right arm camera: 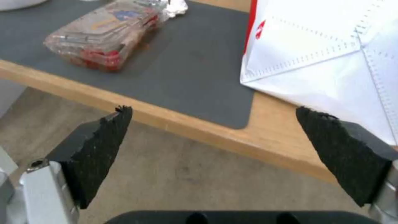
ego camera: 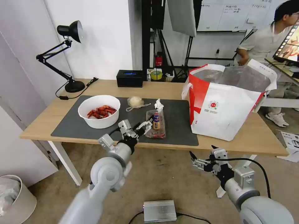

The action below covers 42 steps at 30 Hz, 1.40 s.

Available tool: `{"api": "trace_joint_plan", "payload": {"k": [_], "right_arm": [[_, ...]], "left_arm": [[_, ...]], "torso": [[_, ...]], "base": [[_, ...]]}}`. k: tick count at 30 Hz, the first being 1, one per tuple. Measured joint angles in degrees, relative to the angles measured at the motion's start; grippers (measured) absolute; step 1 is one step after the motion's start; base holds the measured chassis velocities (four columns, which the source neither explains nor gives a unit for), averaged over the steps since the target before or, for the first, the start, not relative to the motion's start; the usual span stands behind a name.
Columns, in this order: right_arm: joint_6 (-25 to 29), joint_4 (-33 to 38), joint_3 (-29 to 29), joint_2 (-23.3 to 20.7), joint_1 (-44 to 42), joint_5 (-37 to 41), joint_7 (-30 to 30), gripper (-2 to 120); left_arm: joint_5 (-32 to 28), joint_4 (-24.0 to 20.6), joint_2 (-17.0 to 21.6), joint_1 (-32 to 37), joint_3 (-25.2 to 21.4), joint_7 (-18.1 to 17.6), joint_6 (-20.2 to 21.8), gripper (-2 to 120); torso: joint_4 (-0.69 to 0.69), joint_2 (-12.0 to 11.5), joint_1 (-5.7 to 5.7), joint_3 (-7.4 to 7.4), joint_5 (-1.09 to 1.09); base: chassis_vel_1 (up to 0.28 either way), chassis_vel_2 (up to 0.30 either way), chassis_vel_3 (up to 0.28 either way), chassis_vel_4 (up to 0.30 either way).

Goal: Pick up the trash from the table and place it into the takeout bag.

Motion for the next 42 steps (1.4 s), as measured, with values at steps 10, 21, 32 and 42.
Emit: {"api": "trace_joint_plan", "payload": {"k": [10,21,32,42], "right_arm": [[-0.04,-0.62,0.11,-1.39,1.56,2.47,0.43,100],[-0.36,-3.59,0.48,-4.88,7.71,20.29,5.55,100],[-0.48,-5.92,-0.14,-6.83,11.88,24.51,6.87,100],[-1.46,-8.2,-1.86,-8.65,17.45,33.3,9.68,100]], "left_arm": [[12.04,5.17,7.7,-5.68,4.49,9.71,-3.67,56],[13.93,11.52,7.34,-10.89,12.41,12.24,-4.31,4],[12.84,14.17,5.38,-13.45,14.71,11.72,-4.28,0],[13.15,15.8,5.49,-14.48,15.99,11.42,-3.21,0]], "torso": [[-0.01,0.0,0.0,0.0,0.01],[-0.01,0.0,0.0,0.0,0.03],[-0.01,0.0,0.0,0.0,0.03],[-0.01,0.0,0.0,0.0,0.02]], "base": [[0.0,0.0,0.0,0.0],[0.0,0.0,0.0,0.0],[0.0,0.0,0.0,0.0],[0.0,0.0,0.0,0.0]]}}
